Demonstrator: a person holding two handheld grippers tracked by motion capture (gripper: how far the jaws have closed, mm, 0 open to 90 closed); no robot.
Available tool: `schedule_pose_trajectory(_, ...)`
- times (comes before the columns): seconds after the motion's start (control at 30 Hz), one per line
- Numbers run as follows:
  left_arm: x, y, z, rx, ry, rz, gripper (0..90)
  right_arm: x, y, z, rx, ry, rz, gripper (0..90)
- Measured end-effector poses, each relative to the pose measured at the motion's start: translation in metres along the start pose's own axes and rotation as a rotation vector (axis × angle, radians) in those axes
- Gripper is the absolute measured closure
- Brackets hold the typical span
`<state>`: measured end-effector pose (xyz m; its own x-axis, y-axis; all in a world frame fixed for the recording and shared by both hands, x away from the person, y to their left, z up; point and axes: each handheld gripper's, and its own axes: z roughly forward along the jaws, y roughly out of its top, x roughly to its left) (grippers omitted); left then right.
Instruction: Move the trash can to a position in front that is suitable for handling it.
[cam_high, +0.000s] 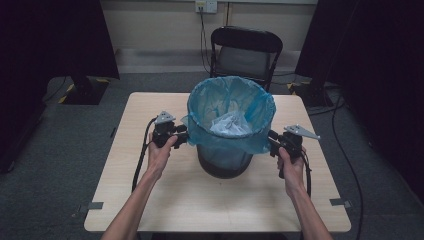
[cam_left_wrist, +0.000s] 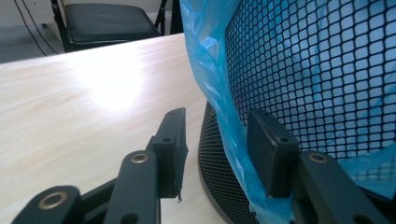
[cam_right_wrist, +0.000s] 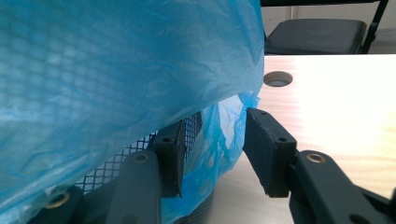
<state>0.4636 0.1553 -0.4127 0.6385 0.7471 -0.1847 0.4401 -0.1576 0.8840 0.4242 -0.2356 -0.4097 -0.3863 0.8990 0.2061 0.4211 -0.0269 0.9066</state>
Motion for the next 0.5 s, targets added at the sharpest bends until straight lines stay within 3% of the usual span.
schedule_pose_trajectory(0.27, -0.010, -0.020, -0.024, -0.029, -0.033, -0.036, 58.4, 0.011, -0.009, -0.016, 0.011, 0.037, 0.002, 60.2)
schedule_pose_trajectory(0.37, -0.013, -0.027, -0.037, -0.031, -0.035, -0.025, 58.3, 0.017, -0.017, -0.025, 0.013, 0.085, 0.019, 58.1)
schedule_pose_trajectory(0.5, -0.017, -0.034, -0.047, -0.029, -0.051, -0.040, 56.1, 0.022, -0.021, -0.032, 0.014, 0.101, 0.022, 57.8)
